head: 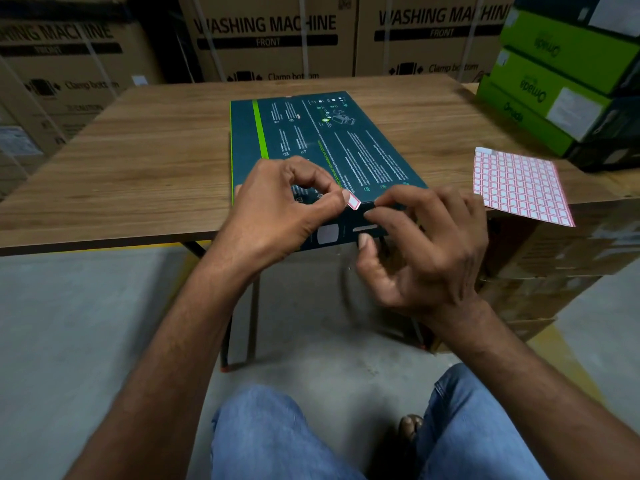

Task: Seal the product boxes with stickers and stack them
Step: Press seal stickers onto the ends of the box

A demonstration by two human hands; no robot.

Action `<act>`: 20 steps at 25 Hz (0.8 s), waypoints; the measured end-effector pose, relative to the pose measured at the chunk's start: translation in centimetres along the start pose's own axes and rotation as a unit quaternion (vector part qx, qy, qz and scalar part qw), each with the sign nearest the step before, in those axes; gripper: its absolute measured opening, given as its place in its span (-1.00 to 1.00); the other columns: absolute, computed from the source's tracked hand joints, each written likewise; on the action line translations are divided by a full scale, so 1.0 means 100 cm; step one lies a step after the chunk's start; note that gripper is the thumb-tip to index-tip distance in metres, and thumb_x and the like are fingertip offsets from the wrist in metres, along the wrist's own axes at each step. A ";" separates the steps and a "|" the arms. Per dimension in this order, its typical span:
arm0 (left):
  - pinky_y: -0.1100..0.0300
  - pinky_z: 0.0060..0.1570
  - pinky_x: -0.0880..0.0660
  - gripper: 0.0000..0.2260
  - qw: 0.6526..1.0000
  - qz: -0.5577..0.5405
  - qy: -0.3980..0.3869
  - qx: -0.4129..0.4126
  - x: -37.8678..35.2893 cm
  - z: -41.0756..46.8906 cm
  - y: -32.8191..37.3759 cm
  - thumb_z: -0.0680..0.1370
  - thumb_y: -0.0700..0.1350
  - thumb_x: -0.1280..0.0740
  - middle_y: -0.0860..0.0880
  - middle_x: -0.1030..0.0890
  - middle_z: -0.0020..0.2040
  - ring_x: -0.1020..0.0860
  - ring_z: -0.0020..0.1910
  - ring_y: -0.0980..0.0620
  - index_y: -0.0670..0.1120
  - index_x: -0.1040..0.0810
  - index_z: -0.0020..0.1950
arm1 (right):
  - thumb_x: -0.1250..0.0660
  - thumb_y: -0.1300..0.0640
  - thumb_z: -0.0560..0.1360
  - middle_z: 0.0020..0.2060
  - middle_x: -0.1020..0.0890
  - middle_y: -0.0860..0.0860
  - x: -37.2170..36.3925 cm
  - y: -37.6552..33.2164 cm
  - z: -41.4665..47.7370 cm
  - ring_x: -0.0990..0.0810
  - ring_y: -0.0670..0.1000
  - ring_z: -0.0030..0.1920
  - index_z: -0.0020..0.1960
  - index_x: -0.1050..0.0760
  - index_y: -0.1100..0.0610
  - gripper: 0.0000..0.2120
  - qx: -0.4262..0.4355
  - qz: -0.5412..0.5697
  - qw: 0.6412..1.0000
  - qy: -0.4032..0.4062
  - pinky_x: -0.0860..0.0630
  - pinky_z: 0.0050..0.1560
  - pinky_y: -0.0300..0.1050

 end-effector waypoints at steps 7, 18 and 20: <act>0.11 0.20 -0.56 -0.88 0.998 0.012 -0.050 -0.042 -0.001 0.003 0.001 0.52 0.05 -0.56 0.11 -0.70 -0.05 -0.65 0.01 0.18 0.03 -0.75 -0.11 | -0.42 0.07 0.63 0.00 -0.63 -0.06 -0.030 0.032 -0.011 -0.59 -0.10 0.00 0.05 -0.68 0.04 -0.92 -0.327 0.291 0.893 -0.108 -0.48 -0.05 -0.30; -0.19 0.13 -0.56 -0.80 0.993 0.066 -0.043 -0.090 -0.003 0.002 -0.001 0.54 0.21 -0.43 0.14 -0.69 -0.05 -0.66 0.01 0.12 0.12 -0.71 -0.09 | -0.55 0.05 0.52 -0.02 -0.54 -0.04 -0.040 0.031 -0.024 -0.50 -0.16 -0.17 -0.06 -0.73 -0.04 -0.98 -0.441 0.332 0.827 -0.106 -0.44 -0.17 -0.35; -0.13 0.06 -0.58 -0.84 0.991 0.062 -0.032 -0.110 -0.004 -0.002 0.000 0.58 0.14 -0.44 0.10 -0.69 -0.04 -0.66 0.00 0.08 0.08 -0.71 -0.03 | -0.55 0.04 0.52 -0.04 -0.56 -0.07 -0.038 0.029 -0.029 -0.51 -0.13 -0.24 -0.08 -0.73 -0.04 -0.98 -0.467 0.327 0.817 -0.080 -0.47 -0.19 -0.29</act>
Point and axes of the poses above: each hand's wrist, its own z-axis towards the middle knuckle, its own x-axis out of the back of the hand, y = z × x, the point moved 8 cm from there along z, towards the middle knuckle
